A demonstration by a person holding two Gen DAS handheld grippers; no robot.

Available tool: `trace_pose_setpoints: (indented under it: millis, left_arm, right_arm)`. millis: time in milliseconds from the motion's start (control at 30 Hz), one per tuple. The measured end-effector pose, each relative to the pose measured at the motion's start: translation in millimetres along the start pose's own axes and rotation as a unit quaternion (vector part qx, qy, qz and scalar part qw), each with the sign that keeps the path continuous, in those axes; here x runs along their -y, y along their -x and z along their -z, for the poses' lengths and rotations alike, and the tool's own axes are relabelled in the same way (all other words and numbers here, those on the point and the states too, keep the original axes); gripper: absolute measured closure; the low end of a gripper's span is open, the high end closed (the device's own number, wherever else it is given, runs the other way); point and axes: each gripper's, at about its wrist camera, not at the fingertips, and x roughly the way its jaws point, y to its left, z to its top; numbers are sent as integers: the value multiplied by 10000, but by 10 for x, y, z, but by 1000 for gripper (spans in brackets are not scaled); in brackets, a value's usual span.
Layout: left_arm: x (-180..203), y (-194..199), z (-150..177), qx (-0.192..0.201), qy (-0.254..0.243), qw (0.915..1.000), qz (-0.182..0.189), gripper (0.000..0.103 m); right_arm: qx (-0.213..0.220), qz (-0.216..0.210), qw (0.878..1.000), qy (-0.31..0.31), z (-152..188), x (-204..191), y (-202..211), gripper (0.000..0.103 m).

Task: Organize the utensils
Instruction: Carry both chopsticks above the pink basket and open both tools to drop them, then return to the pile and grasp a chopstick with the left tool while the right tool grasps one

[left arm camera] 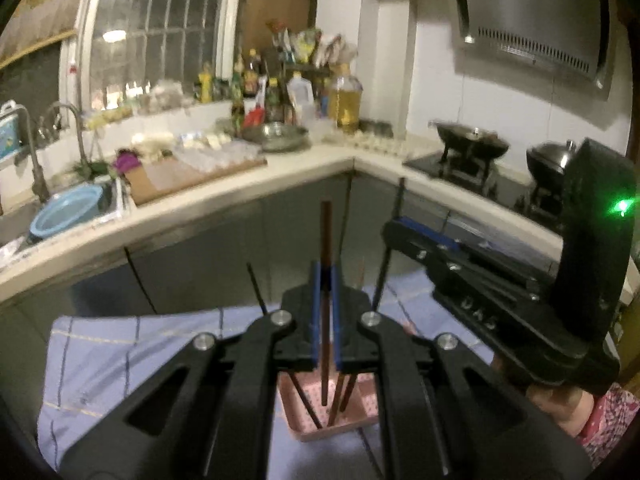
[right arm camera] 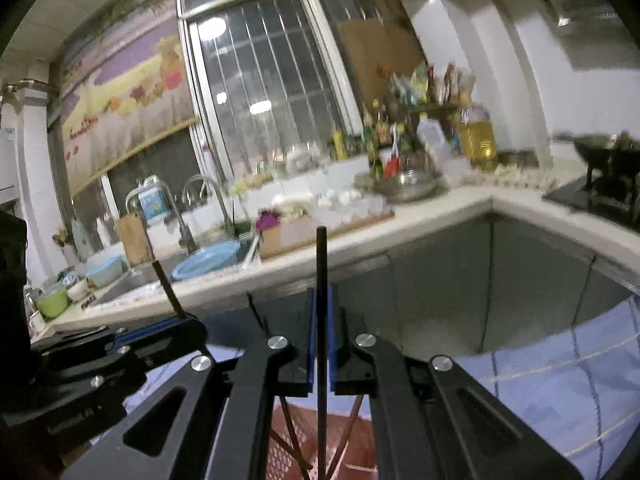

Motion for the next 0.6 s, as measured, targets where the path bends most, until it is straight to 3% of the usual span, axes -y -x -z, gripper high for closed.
trace_pose_setpoints:
  millis: [100,267,400,533,600]
  left_arm:
    - [4,-246,172,-446,-4,9990,-22,98]
    - [-46,-477,409,-1060,154,9940,-220,80]
    - [-85,-136,345,-706,345,9965,-290,79]
    - [-9,470,272,-38,426,9988,-253,73]
    - [26,733,394,174,464,9986,-170,71]
  right_arm:
    - [-525,-41,9985,-116,220,40,-175,98]
    - [-963,-83,9948,-335,383,42,-225,93]
    - [-665,-169,9965,-480,247,21,64,70]
    - [-235,-342,9982,-441,105,-52,622,68]
    - [-201,-399,9978,-483,149,-42,840,68]
